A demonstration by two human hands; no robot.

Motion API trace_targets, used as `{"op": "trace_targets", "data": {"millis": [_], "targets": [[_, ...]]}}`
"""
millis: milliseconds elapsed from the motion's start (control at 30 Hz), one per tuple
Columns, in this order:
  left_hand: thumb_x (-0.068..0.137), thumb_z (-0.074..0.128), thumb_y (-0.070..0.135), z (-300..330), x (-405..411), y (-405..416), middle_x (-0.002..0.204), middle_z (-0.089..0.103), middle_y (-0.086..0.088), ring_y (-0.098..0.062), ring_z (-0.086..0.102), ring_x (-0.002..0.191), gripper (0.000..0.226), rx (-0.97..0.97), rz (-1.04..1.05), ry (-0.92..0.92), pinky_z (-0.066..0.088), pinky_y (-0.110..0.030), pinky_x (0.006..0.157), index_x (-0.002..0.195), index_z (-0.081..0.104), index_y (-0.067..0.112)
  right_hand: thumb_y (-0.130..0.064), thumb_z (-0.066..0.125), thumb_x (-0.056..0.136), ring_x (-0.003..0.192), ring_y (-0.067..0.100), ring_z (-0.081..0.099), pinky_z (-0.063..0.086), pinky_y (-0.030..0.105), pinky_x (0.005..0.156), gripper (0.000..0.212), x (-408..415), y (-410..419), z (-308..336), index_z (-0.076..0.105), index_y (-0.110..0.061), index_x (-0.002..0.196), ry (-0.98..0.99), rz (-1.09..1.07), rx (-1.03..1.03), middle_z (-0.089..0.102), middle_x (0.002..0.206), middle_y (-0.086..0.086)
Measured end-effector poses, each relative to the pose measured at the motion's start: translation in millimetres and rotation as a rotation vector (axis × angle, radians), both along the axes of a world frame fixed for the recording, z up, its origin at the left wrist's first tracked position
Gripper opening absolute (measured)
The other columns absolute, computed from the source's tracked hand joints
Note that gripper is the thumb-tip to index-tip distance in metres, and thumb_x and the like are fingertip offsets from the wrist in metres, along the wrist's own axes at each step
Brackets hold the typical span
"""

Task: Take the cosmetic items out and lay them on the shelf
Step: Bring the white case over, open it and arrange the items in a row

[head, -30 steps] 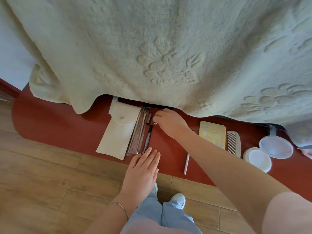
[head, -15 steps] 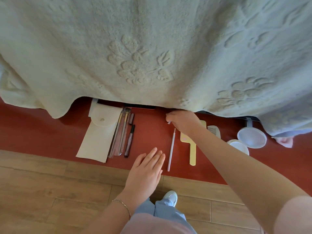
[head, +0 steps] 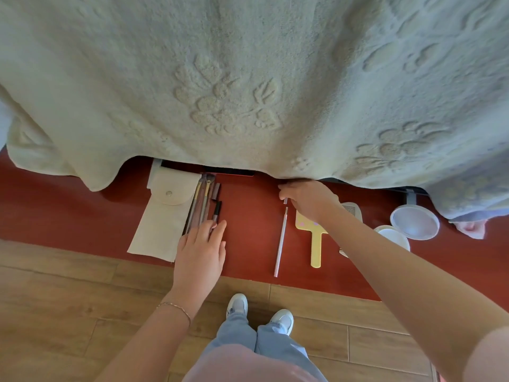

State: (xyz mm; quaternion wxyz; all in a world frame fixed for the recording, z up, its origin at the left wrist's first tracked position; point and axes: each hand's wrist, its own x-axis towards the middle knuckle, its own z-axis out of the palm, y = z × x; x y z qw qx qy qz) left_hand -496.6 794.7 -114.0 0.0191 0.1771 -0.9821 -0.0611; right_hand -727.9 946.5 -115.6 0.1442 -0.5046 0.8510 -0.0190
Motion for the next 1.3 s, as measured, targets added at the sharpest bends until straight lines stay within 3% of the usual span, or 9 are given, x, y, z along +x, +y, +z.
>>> {"op": "trace_targets", "data": {"millis": [100,200,433,667,900,1033,1200,1300], "targets": [[0.071,0.076,0.016,-2,-7,-4,0.102,0.068,-0.014,-0.028,0.067,0.086,0.042,-0.021,-0.007,-0.029,0.055,-0.037,0.069,0.110,0.066,0.006,0.003,0.044,0.086,0.128,0.016,0.044,0.038,0.031,0.103,0.049,3,3,2,0.056,-0.025,0.124,-0.031,-0.045,0.021,0.045,0.143,-0.006],[0.071,0.077,0.013,-5,-12,-6,0.104,0.067,-0.016,-0.028,0.067,0.084,0.041,-0.005,-0.010,-0.053,0.056,-0.036,0.067,0.110,0.066,0.004,0.000,0.041,0.090,0.129,0.016,0.042,0.035,0.030,0.105,0.052,8,8,5,0.049,-0.028,0.132,-0.065,-0.132,-0.033,0.043,0.144,-0.008],[0.073,0.076,0.011,-10,-16,-1,0.113,0.063,-0.014,-0.020,0.068,0.077,0.041,0.122,-0.030,-0.026,0.057,-0.028,0.062,0.112,0.065,0.006,-0.006,0.044,0.092,0.117,0.020,0.052,0.038,0.027,0.093,0.040,25,15,14,0.057,-0.024,0.125,-0.120,-0.314,-0.260,0.060,0.126,-0.001],[0.069,0.079,0.015,-12,-16,33,0.113,0.063,-0.008,-0.011,0.066,0.065,0.043,0.225,-0.171,0.025,0.053,-0.017,0.055,0.109,0.067,0.008,-0.014,0.041,0.096,0.119,0.012,0.049,0.027,0.016,0.073,0.036,36,14,22,0.055,-0.028,0.126,-0.104,-0.379,-0.233,0.058,0.127,-0.006],[0.070,0.079,0.017,-13,-19,46,0.114,0.064,-0.007,-0.009,0.065,0.064,0.042,0.247,-0.245,0.050,0.052,-0.016,0.055,0.110,0.067,0.009,-0.013,0.040,0.095,0.116,0.014,0.052,0.031,0.018,0.073,0.036,35,15,14,0.056,-0.026,0.124,-0.100,-0.423,-0.213,0.059,0.126,-0.005],[0.068,0.080,0.018,-14,-16,45,0.113,0.064,-0.007,-0.008,0.065,0.062,0.043,0.255,-0.264,0.056,0.052,-0.016,0.054,0.109,0.067,0.010,-0.008,0.044,0.093,0.111,0.021,0.057,0.048,0.029,0.085,0.033,39,11,13,0.061,-0.019,0.120,-0.143,-0.405,-0.313,0.063,0.121,0.002],[0.071,0.078,0.024,-15,-11,43,0.115,0.063,-0.006,-0.007,0.064,0.064,0.045,0.262,-0.270,0.071,0.052,-0.015,0.056,0.113,0.065,0.013,-0.002,0.055,0.086,0.102,0.028,0.063,0.050,0.034,0.086,0.027,53,-25,16,0.070,-0.010,0.106,-0.161,-0.243,-0.461,0.069,0.110,0.009],[0.071,0.078,0.025,-15,-7,39,0.114,0.063,-0.006,-0.009,0.065,0.067,0.046,0.254,-0.258,0.083,0.053,-0.017,0.058,0.113,0.065,0.012,-0.008,0.052,0.090,0.114,0.026,0.057,0.045,0.038,0.096,0.029,55,-59,17,0.066,-0.016,0.115,-0.187,-0.112,-0.364,0.062,0.123,0.006]]}}
